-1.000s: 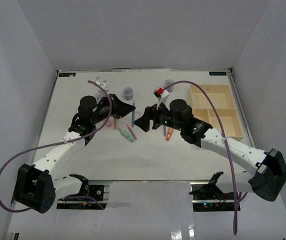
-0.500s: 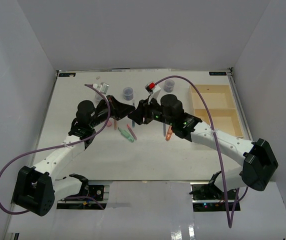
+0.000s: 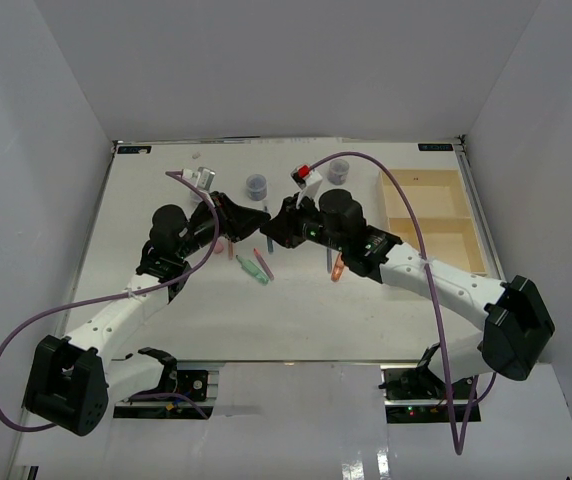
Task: Sort the stationery into containers
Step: Place the pen in the storage box, then pick up the pen from the center of the board.
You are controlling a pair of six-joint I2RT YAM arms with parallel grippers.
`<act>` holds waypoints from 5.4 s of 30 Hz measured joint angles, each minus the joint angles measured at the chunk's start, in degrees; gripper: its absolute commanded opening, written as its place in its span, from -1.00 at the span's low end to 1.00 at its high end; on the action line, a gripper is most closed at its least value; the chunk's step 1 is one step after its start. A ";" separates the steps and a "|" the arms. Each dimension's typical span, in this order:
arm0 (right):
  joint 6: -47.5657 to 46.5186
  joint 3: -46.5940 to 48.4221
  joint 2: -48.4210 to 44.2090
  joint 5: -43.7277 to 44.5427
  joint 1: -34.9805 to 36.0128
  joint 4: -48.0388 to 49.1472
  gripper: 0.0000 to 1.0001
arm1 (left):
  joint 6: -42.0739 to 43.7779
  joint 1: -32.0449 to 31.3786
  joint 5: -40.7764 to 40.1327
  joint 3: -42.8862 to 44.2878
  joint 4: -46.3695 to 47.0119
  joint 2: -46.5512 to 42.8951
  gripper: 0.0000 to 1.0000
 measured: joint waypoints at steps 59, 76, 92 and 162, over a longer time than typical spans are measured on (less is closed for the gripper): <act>-24.48 -4.28 -2.40 35.15 -42.03 -37.73 0.69 | 26.18 -0.04 -35.91 15.39 -39.98 3.50 0.96; -13.92 -0.87 -6.36 22.93 -16.63 -33.73 0.59 | 23.98 -0.04 -37.59 16.68 -42.34 5.79 0.96; -2.60 -0.31 13.11 21.70 -11.06 -28.00 -0.07 | 23.82 -0.04 -37.55 16.68 -42.34 6.12 0.96; -5.31 -24.92 -22.51 9.27 0.85 16.24 -0.85 | 3.32 -12.11 -8.02 10.25 -21.86 -1.55 0.78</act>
